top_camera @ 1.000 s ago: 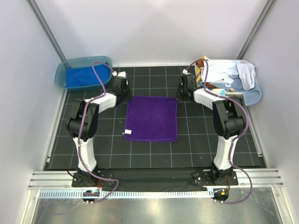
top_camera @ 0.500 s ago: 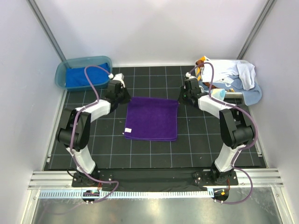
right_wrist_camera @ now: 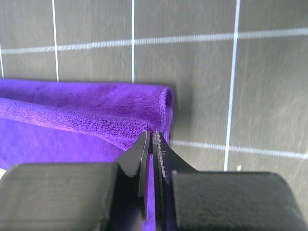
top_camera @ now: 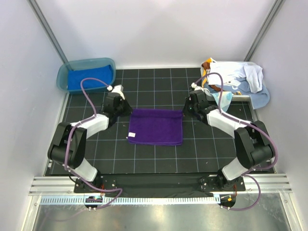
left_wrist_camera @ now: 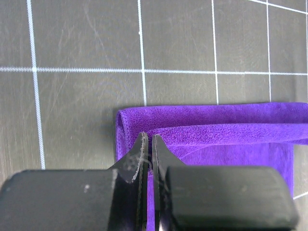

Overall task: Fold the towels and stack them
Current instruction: Fold the towel

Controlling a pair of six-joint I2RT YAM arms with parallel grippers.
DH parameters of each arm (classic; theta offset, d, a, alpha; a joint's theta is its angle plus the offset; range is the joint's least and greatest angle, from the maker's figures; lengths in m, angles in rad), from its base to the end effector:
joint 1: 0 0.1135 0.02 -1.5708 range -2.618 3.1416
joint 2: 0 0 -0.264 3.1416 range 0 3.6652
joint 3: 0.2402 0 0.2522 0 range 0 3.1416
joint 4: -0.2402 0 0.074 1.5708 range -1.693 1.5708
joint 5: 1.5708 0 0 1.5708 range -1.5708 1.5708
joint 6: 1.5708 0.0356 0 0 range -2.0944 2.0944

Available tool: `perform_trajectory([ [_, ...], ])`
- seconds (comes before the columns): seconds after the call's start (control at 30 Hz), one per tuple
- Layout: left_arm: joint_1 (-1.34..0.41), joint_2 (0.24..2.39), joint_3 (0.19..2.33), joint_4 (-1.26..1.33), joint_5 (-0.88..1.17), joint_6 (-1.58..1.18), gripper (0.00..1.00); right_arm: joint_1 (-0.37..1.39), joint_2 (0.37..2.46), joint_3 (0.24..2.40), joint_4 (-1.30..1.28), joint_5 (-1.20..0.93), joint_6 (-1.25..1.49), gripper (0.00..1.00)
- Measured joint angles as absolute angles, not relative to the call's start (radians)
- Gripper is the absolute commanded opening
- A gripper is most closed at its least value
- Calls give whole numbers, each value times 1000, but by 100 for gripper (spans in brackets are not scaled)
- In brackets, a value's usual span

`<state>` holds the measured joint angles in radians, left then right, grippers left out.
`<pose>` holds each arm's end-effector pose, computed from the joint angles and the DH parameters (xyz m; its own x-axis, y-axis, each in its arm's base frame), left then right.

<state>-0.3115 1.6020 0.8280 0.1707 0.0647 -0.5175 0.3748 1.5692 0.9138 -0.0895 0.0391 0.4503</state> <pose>0.3187 -0.1050 0.1869 -0.6457 -0.3107 -0.6975 0.0427 0.8973 -0.4393 0.3084 0.1198 0.2015 -0.7155 0.1859 -0.6734 -0.0307 0.9547 0.2961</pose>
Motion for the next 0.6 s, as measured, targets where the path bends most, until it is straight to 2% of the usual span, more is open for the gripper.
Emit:
perform_trajectory([
  [0.6,-322,1370,639,183,62,-590,0,442,1344,705,-76,56,535,7],
])
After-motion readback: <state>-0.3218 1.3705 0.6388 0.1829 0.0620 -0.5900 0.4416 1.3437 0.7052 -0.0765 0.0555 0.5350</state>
